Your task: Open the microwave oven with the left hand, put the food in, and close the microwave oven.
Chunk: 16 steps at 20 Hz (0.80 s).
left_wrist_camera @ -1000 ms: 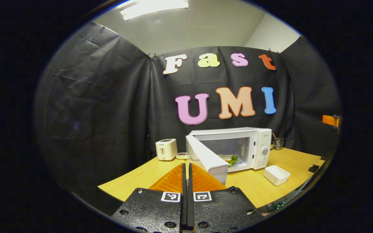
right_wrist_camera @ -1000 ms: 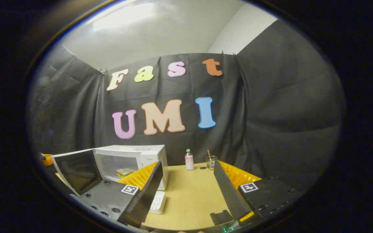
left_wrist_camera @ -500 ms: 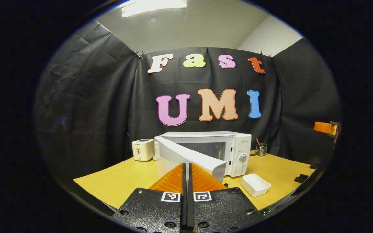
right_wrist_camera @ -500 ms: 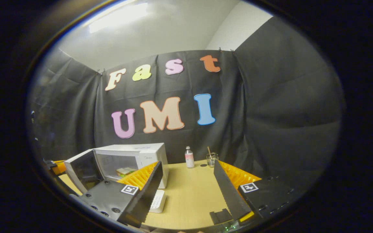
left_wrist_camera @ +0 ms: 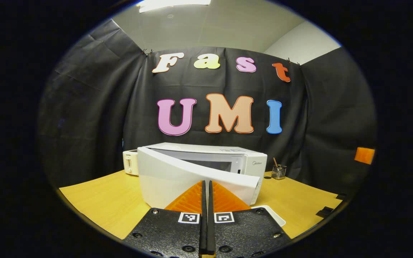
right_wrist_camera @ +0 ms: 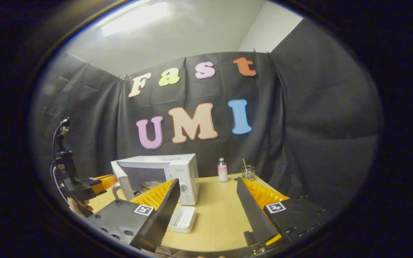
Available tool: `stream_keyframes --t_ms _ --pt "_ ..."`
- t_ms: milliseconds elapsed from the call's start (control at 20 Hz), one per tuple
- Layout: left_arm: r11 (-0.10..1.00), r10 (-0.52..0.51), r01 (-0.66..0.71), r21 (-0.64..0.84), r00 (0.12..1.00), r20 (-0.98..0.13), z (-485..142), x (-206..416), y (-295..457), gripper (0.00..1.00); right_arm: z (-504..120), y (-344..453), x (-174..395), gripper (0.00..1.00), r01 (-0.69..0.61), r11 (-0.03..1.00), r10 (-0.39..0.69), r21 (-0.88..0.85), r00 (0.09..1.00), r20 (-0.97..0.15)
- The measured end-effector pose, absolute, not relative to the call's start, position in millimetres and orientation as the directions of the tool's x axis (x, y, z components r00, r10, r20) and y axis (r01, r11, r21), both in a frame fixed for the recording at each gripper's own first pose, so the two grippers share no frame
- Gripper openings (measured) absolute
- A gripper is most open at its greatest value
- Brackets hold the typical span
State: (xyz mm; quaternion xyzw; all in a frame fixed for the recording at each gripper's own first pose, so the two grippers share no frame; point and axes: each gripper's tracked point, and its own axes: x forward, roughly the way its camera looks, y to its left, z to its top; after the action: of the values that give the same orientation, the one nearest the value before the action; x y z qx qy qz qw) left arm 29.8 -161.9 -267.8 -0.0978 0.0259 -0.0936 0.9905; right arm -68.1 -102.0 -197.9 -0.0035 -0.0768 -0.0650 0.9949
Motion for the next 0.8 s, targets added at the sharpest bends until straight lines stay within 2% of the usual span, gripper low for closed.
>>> stream_keyframes --t_ms 300,500,800 --pt "0.97 -0.199 0.185 -0.157 0.977 -0.081 -289 87 -188 0.01 -207 -105 -63 0.91 0.114 0.993 -0.113 -0.01 0.987 0.113" --pt "0.96 -0.245 0.227 -0.166 0.964 -0.099 -296 114 -207 0.01 -202 -117 -68 0.91 0.133 0.991 -0.131 -0.007 0.984 0.12" --pt "0.974 -0.203 0.187 -0.126 0.97 -0.131 -305 144 -212 0.01 -193 -129 -81 0.91 0.115 0.992 -0.121 0.049 0.983 0.14"
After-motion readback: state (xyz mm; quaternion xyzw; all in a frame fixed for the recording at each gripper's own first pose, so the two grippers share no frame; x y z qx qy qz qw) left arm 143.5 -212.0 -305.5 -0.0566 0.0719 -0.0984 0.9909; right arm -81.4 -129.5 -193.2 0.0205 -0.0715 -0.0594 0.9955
